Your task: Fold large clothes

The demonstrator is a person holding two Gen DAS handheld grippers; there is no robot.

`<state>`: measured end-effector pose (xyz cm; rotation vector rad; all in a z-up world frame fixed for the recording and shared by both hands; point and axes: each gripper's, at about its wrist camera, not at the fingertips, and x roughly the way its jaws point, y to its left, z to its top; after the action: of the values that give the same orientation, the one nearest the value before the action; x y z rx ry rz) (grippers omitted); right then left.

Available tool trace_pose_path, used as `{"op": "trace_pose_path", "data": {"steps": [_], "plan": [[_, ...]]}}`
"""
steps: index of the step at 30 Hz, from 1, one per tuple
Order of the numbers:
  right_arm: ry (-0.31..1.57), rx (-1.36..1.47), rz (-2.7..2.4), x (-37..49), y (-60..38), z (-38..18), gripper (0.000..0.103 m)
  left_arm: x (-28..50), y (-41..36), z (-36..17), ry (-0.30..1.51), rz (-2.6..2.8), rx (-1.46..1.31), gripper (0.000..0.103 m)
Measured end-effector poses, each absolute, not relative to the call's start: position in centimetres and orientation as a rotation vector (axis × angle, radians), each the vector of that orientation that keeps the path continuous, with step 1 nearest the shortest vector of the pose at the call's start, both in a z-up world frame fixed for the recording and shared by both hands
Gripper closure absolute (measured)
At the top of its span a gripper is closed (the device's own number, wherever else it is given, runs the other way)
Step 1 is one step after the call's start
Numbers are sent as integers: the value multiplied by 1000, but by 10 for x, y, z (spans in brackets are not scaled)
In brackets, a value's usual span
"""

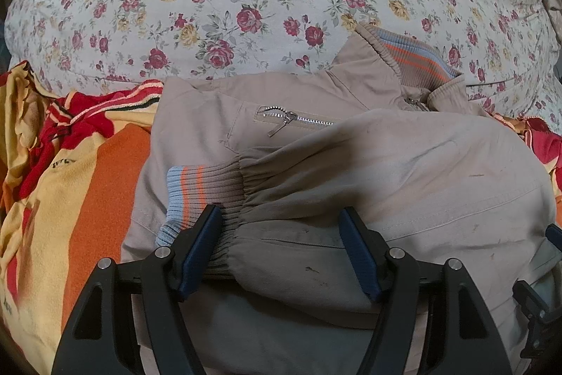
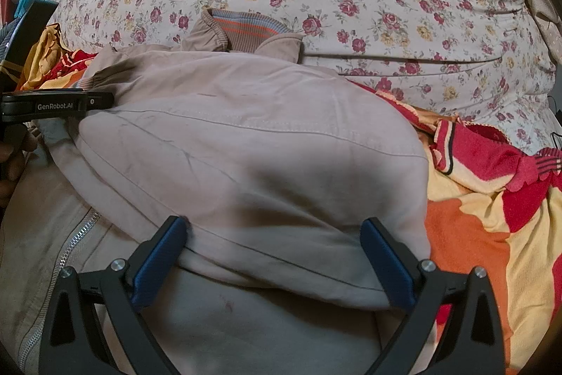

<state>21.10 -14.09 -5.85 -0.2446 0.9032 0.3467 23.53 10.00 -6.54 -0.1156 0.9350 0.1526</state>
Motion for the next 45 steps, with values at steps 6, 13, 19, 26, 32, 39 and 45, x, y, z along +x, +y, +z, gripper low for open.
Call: {"op": "trace_pose_path", "data": {"steps": [6,13,19,26,32,39,45], "plan": [[903,-245,346,211,-141,-59,2,235,100,-65,935,154,-113,44],[903,-245,346,211,-141,-59,1,235,100,-65,933,153,-114,44],[903,-245,346,211,-141,-59,1,236,99,-65,932,152,-114,43],[903,-246,346,211,-141,-59,1,235,99,-65,930,159,-118,43],[903,-246,345,211,-141,-58,1,235,99,-65,931,160,-114,43],[902,-246,345,211,-141,-58,1,235,100,-65,930,161,-115,42],[902,-247,345,211,-141,-58,1,235,99,-65,930,161,-116,42]]}}
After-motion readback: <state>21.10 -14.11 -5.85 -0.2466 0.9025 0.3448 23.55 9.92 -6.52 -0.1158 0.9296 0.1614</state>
